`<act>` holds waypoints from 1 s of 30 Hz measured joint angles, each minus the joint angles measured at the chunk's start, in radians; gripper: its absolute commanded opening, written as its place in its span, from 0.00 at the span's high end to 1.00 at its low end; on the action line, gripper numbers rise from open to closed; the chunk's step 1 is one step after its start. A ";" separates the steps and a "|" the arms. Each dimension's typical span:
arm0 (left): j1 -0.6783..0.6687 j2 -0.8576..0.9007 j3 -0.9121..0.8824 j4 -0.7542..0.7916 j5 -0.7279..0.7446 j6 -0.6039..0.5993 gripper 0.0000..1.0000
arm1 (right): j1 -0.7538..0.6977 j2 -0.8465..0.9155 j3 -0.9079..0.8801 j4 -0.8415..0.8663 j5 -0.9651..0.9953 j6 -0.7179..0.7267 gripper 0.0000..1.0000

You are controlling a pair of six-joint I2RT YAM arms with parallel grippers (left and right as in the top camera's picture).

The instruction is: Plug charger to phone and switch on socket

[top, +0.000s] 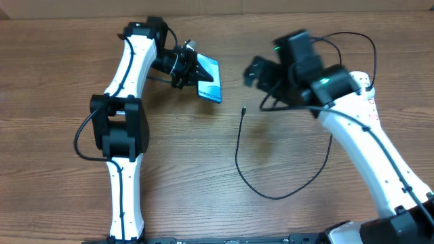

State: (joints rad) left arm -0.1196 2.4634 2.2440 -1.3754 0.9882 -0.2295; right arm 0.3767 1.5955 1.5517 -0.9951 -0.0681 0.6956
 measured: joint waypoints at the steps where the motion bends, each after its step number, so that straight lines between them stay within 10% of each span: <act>1: 0.000 -0.025 0.000 0.014 -0.056 0.005 0.96 | -0.021 0.000 0.000 -0.014 -0.010 -0.011 0.02; 12: 0.000 -0.389 0.011 0.008 -0.666 -0.074 0.96 | 0.020 0.204 0.023 -0.133 -0.101 -0.147 0.05; 22: 0.002 -0.354 0.006 -0.014 -0.777 -0.086 0.96 | 0.031 0.485 0.144 -0.217 -0.036 -0.194 0.49; 30: 0.002 -0.354 0.006 -0.030 -0.780 -0.086 0.96 | 0.052 0.510 0.145 -0.109 0.081 -0.098 0.50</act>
State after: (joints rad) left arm -0.1181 2.1098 2.2505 -1.4055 0.2077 -0.3157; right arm 0.4290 2.1059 1.6966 -1.1042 0.0128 0.5972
